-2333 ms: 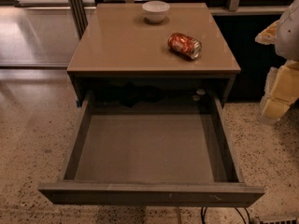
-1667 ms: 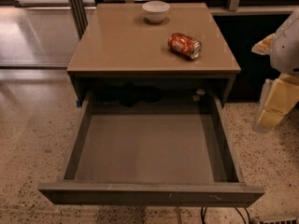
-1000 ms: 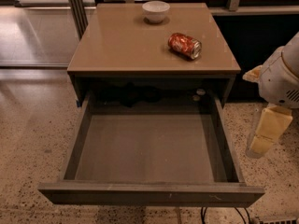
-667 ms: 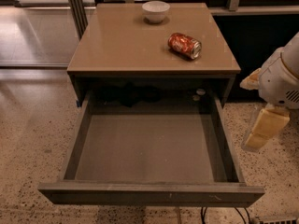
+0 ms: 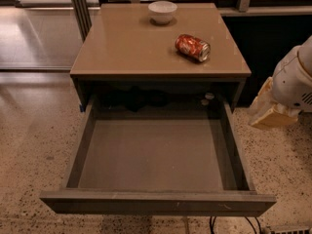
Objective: Close top drawer
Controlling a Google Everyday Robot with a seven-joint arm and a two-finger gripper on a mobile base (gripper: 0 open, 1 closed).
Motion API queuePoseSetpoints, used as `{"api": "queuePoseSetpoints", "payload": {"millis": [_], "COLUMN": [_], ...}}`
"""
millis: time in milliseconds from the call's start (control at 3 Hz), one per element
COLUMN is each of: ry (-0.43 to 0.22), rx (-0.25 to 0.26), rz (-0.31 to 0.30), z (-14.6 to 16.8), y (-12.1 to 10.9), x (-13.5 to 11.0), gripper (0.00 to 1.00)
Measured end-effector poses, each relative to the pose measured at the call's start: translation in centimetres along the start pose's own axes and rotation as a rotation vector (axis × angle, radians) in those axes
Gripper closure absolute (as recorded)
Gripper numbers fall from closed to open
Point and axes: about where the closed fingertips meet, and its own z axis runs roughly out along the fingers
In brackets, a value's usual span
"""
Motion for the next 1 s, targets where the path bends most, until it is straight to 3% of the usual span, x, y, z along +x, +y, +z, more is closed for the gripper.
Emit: {"api": "queuePoseSetpoints", "payload": {"millis": [333,667,1000], "ry": [-0.071,-0.176,-0.250], "rx": [0.011,-0.042,-0.145], "rz": [0.021,0.051,0.046], "z": [0.4,2.6,5.7], "y": [0.8,3.7,7.4], "x": [-0.1,-1.2,-2.6], "gripper": [0.88,1.00,1.00]}}
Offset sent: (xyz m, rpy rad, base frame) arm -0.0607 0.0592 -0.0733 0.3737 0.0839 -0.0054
